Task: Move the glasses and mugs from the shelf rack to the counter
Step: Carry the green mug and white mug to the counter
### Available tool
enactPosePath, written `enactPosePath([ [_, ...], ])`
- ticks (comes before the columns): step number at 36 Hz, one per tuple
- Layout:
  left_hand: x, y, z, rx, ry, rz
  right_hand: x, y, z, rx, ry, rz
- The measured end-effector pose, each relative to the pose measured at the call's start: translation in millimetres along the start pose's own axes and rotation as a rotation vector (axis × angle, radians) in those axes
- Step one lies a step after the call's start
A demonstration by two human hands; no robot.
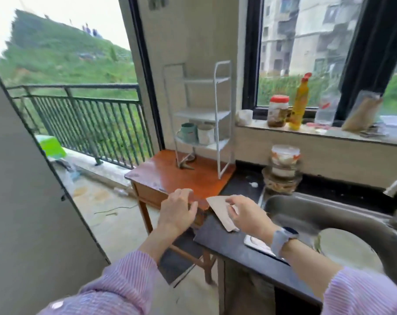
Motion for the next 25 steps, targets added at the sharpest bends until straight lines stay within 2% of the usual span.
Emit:
enactPosePath([
  [11, -91, -205, -6, 0.007, 0.125, -0.074, -11, -219, 38, 0.006, -0.149, 0.041],
  [16, -115, -273, -1, 0.043, 0.187, -0.059, -4, -285, 45, 0.009, -0.132, 0.068],
  [25, -173, -375, 49, 0.002, 0.311, -0.076, 18, -375, 73, 0.055, -0.117, 0.191],
])
Point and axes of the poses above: each hand's wrist, its own y-axis away from the middle knuckle, its own z-axis out of the palm, x = y × z, the point moved 8 cm from there along -y, towards the middle knuckle, and after that the axes turned 5 degrees about y, right-handed, at the moved point
